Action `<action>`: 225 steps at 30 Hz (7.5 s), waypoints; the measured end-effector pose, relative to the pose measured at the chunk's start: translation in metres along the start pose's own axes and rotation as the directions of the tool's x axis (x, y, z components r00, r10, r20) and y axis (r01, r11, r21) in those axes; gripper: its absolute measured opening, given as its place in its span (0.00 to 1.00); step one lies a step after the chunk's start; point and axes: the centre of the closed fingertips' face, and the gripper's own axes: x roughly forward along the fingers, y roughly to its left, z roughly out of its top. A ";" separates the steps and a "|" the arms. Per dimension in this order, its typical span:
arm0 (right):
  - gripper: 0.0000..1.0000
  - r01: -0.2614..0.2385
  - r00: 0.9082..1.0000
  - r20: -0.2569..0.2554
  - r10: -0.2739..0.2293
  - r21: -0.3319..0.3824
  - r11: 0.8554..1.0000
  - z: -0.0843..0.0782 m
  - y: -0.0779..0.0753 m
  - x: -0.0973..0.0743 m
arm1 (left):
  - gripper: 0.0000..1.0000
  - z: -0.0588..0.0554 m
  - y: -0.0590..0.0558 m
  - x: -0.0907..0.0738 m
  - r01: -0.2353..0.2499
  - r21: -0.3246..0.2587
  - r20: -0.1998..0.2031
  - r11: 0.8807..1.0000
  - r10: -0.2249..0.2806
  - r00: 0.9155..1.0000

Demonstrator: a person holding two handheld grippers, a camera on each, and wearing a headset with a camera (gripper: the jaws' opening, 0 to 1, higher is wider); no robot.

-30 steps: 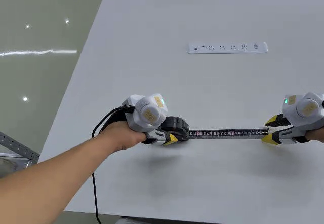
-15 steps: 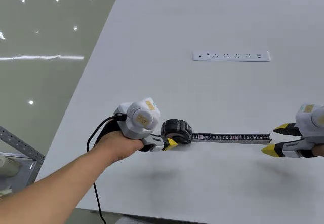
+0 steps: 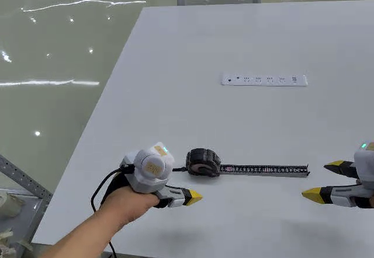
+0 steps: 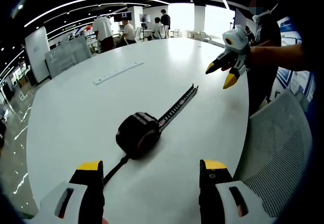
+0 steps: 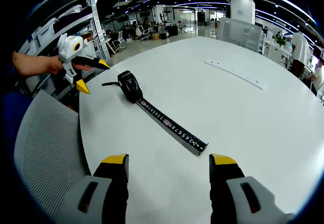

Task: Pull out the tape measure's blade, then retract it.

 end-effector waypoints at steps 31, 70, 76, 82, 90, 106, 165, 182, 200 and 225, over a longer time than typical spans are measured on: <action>0.88 0.076 0.990 0.096 -0.098 0.217 0.973 -0.001 0.069 -0.063 | 0.94 -0.013 -0.010 -0.070 -0.083 -0.133 0.045 0.988 0.090 0.995; 1.00 0.142 0.982 0.084 -0.172 0.278 0.950 -0.010 0.109 -0.137 | 1.00 -0.037 -0.026 -0.130 -0.154 -0.269 0.028 0.951 0.168 0.985; 0.98 0.144 0.983 0.076 -0.168 0.257 0.956 -0.010 0.106 -0.136 | 1.00 -0.033 -0.036 -0.125 -0.160 -0.292 0.015 0.943 0.172 0.985; 0.97 0.136 0.984 0.079 -0.157 0.227 0.964 -0.008 0.099 -0.124 | 0.96 -0.025 -0.039 -0.113 -0.177 -0.315 0.025 0.933 0.194 0.981; 0.94 0.118 0.990 0.057 -0.130 0.177 0.977 -0.012 0.096 -0.103 | 0.91 -0.009 -0.041 -0.096 -0.187 -0.298 0.030 0.936 0.205 0.978; 0.92 0.086 0.996 0.022 -0.089 0.131 0.988 -0.009 0.070 -0.073 | 0.94 0.006 -0.026 -0.057 -0.204 -0.350 0.008 0.915 0.220 0.975; 0.55 -0.099 0.972 -0.235 0.001 -0.409 0.907 -0.014 -0.039 0.036 | 0.83 0.017 0.026 0.059 -0.342 -0.492 -0.079 0.800 0.351 0.933; 0.38 -0.293 0.929 -0.356 0.101 -0.541 0.789 -0.017 -0.053 0.059 | 0.79 0.016 0.033 0.080 -0.368 -0.530 -0.078 0.764 0.388 0.918; 0.27 -0.389 0.888 -0.437 0.141 -0.553 0.737 -0.027 -0.056 0.072 | 0.76 0.005 0.036 0.087 -0.390 -0.551 -0.101 0.738 0.405 0.909; 0.14 -0.429 0.872 -0.451 0.191 -0.516 0.741 -0.028 -0.057 0.077 | 0.72 0.006 0.035 0.092 -0.395 -0.549 -0.085 0.736 0.420 0.903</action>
